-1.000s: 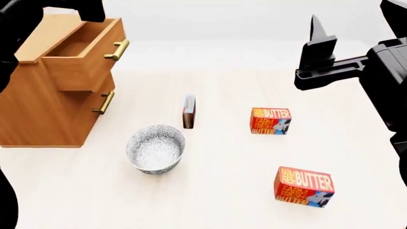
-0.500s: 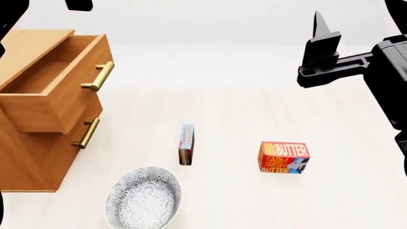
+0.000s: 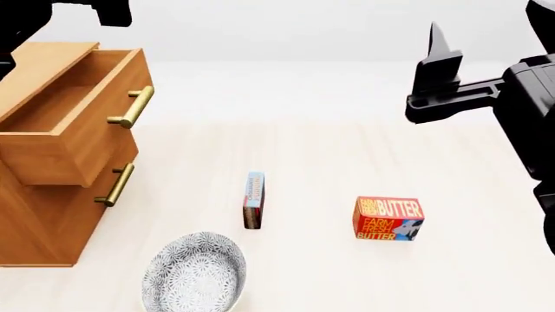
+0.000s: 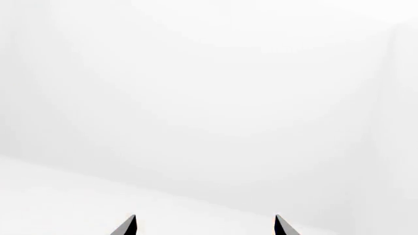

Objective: Put the chocolate pudding in the top drawer of the cabinet and close it.

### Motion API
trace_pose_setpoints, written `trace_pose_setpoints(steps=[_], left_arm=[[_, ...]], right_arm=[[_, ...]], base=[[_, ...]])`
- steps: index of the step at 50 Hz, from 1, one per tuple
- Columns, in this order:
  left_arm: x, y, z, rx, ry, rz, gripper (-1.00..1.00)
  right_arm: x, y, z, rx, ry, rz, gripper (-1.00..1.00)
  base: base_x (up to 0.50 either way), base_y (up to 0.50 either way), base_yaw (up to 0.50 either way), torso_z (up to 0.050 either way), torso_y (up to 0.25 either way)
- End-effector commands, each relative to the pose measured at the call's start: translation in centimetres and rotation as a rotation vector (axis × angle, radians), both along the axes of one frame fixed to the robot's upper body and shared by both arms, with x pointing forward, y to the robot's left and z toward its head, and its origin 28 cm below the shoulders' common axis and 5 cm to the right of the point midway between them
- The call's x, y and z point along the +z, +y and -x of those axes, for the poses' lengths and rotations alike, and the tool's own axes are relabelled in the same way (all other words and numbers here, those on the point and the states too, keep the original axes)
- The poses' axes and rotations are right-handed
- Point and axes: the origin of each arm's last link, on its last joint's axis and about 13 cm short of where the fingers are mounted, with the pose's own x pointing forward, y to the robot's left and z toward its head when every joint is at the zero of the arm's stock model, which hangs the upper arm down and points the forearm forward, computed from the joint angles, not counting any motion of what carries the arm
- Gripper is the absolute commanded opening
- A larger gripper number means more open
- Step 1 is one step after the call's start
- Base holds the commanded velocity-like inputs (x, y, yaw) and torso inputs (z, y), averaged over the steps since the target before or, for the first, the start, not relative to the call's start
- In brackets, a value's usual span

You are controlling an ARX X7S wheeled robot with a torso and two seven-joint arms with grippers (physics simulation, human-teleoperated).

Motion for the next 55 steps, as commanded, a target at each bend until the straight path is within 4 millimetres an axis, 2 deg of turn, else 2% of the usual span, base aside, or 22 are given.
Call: trace_pose_setpoints(steps=[1,13,20,30,47,55], left_arm=[[0.1,0.5,-2.1,0.017,0.160,0.001,1.00],[0.0,1.4,-6.2,0.096,0.276,0.021,1.00],[-0.6,1.9,-7.8,0.126,0.320,0.029,1.00],[-2.0,2.5,-9.5,0.192,0.404,0.008,1.00],[-5.6,3.7,-10.7,0.250,0.485,0.028,1.00],[-6.7,4.2,-11.3,0.275,0.506,0.050,1.00]], right_arm=[[-0.6,0.0,-0.4,-0.026,0.022,0.014,1.00],[-1.1,-0.1,-0.8,-0.032,0.057,-0.017,1.00],[-1.3,-0.2,-1.1,-0.040,0.077,-0.030,1.00],[-1.5,-0.1,-1.4,-0.038,0.110,-0.051,1.00],[-1.6,0.0,-1.9,-0.010,0.194,-0.114,1.00],[-1.7,0.0,-2.0,-0.005,0.199,-0.104,1.00]], base=[[0.00,0.00,0.00,0.000,0.000],[0.00,0.00,0.00,0.000,0.000],[0.00,0.00,0.00,0.000,0.000],[0.00,0.00,0.00,0.000,0.000],[0.00,0.00,0.00,0.000,0.000],[0.00,0.00,0.00,0.000,0.000]])
